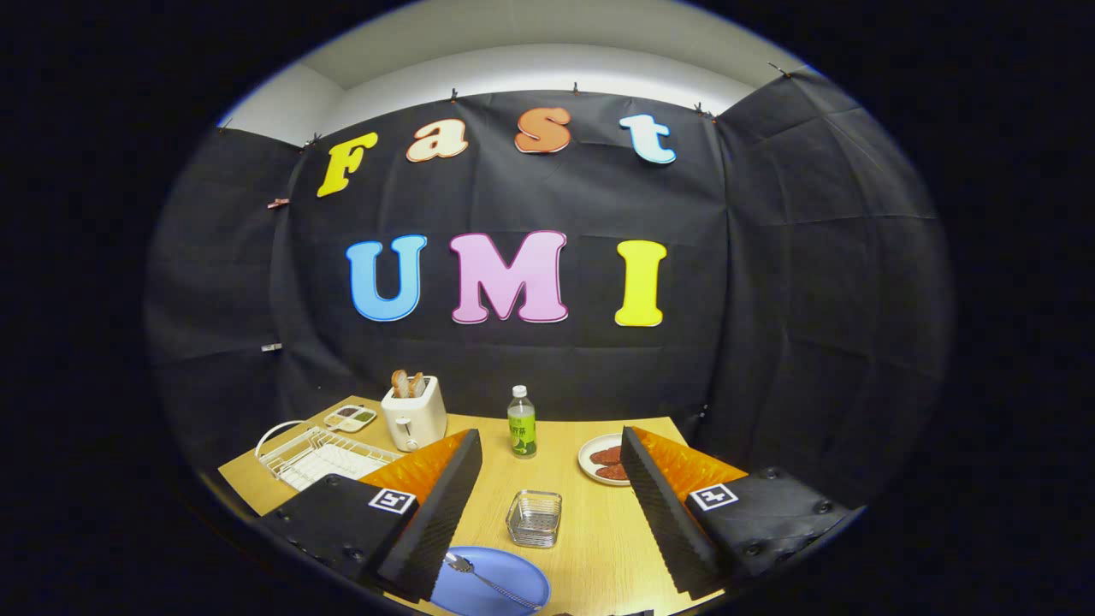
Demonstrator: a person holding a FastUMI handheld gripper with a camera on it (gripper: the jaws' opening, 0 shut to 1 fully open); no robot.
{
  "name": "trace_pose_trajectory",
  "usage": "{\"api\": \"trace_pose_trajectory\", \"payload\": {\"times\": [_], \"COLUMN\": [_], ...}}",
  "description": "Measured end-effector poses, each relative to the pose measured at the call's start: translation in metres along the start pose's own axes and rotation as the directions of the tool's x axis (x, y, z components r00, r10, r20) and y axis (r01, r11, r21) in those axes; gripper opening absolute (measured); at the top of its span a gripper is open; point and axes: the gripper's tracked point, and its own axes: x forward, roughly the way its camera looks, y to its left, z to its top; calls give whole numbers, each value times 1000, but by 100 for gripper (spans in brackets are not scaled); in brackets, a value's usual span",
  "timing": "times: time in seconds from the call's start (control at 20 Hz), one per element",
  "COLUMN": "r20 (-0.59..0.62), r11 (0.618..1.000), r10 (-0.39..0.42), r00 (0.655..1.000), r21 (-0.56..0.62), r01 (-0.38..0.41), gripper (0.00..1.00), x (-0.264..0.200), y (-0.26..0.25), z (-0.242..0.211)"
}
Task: Take the plate from the dish rack, then take the spoon from the basket and place it into the plate.
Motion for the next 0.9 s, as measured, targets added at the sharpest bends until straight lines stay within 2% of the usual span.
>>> {"api": "trace_pose_trajectory", "payload": {"times": [0.2,0.35,0.55,0.9], "r20": [21,20,21,8], "r11": [996,993,992,995], "r10": [-88,-118,-129,-100], "r00": [996,993,991,995], "r21": [-13,2,4,-25], "r01": [88,118,129,101], "gripper": [100,100,100,100], "x": [-14,-19,-17,-14], "y": [-6,1,16,49], "z": [5,7,6,3]}}
